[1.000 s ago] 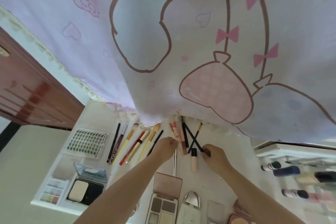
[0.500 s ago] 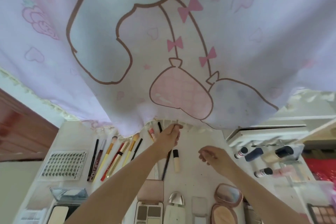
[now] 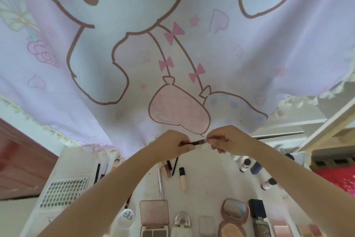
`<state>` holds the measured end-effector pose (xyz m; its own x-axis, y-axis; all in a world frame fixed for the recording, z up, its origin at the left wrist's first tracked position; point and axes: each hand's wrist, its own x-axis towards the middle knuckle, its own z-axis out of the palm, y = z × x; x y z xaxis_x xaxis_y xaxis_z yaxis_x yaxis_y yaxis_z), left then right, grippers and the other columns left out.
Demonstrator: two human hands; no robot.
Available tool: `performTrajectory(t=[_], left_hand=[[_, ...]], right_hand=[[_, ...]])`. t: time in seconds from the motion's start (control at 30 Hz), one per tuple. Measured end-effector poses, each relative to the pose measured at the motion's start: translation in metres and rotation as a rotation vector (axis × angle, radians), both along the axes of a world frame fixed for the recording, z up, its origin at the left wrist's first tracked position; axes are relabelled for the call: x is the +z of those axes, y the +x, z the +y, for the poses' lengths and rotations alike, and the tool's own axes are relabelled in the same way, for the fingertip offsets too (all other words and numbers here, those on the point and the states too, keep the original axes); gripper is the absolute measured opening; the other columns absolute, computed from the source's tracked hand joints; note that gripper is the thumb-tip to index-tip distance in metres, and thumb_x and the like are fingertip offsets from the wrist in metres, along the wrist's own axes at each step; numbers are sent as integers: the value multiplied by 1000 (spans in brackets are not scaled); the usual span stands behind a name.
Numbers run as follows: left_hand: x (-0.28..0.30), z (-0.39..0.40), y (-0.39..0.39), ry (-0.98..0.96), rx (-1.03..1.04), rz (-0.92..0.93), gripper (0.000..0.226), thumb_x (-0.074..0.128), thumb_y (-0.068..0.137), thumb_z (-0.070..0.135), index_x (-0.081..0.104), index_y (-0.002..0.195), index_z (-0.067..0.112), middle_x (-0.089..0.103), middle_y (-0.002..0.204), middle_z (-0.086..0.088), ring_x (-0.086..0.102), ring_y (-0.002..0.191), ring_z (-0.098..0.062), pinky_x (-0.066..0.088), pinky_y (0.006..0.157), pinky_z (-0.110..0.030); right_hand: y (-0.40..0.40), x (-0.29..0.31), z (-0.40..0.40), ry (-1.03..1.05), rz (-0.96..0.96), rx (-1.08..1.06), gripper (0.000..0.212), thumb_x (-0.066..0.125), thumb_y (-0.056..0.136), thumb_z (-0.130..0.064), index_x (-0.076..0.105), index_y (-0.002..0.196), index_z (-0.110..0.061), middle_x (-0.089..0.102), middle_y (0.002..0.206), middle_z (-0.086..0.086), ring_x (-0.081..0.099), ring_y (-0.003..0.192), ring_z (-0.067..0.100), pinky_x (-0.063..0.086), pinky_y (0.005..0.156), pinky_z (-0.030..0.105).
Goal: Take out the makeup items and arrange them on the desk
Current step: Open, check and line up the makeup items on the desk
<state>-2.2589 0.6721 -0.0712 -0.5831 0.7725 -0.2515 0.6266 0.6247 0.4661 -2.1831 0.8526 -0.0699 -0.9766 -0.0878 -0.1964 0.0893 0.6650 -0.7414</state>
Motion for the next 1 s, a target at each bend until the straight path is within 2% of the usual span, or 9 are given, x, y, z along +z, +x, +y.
performTrajectory(t=[0.1, 0.23, 0.33, 0.43, 0.57, 0.7, 0.83, 0.9, 1.0], left_hand=[[2, -8, 4, -41, 14, 47, 31, 37, 98, 24, 60, 99, 3, 49, 73, 0, 44, 68, -11, 35, 64, -20], [8, -7, 17, -155, -50, 128, 32, 31, 100, 21, 55, 113, 6, 50, 93, -7, 50, 90, -19, 39, 82, -24], [13, -10, 20, -157, -73, 114, 30, 31, 100, 18, 56, 110, 6, 51, 94, -9, 47, 86, -17, 34, 75, -20], [15, -16, 17, -115, -60, 58, 30, 33, 99, 17, 58, 100, 1, 48, 82, -5, 44, 78, -16, 32, 63, -21], [13, -18, 18, -74, -57, 65, 29, 33, 99, 17, 59, 100, 2, 50, 79, -6, 49, 75, -18, 40, 72, -27], [12, -16, 19, -34, -54, 115, 29, 34, 99, 17, 58, 105, 3, 49, 83, -3, 42, 76, -16, 26, 64, -19], [8, -18, 17, -35, -49, 148, 30, 33, 99, 19, 58, 108, 4, 55, 84, -7, 45, 77, -14, 35, 74, -22], [5, -22, 16, -34, -55, 187, 31, 32, 100, 19, 58, 109, 4, 50, 78, -1, 45, 78, -15, 35, 74, -21], [5, -26, 14, -76, -60, 275, 33, 29, 100, 21, 54, 117, 8, 58, 101, -7, 53, 94, -19, 38, 81, -22]], right_hand=[[1, 10, 7, 159, 12, 73, 15, 47, 92, -12, 60, 86, -16, 57, 73, -2, 51, 53, -3, 38, 56, 6], [3, 7, -14, 469, -23, 321, 23, 33, 97, -17, 51, 107, -7, 46, 87, -1, 43, 77, 15, 35, 70, 22], [5, 6, -25, 610, 19, 386, 25, 29, 99, -23, 46, 108, -8, 42, 75, -3, 41, 64, 15, 35, 62, 25], [5, 2, -22, 726, 107, 427, 25, 26, 99, -27, 44, 107, -10, 31, 62, -8, 30, 51, 7, 23, 49, 19], [1, 1, -18, 791, 153, 453, 29, 24, 99, -31, 42, 110, -11, 29, 60, -9, 27, 49, 7, 21, 48, 20], [-1, 2, -17, 823, 196, 447, 31, 23, 99, -32, 42, 113, -12, 28, 60, -8, 26, 49, 7, 22, 49, 21], [-5, 3, -21, 809, 154, 452, 32, 23, 99, -34, 43, 113, -15, 29, 59, -9, 27, 50, 6, 32, 57, 26], [-8, 2, -21, 787, 170, 461, 32, 22, 99, -35, 44, 113, -15, 28, 59, -10, 27, 49, 5, 27, 51, 21], [-10, -8, -29, 817, 312, 408, 34, 23, 99, -34, 49, 106, -11, 34, 59, -8, 24, 45, 7, 15, 44, 17]])
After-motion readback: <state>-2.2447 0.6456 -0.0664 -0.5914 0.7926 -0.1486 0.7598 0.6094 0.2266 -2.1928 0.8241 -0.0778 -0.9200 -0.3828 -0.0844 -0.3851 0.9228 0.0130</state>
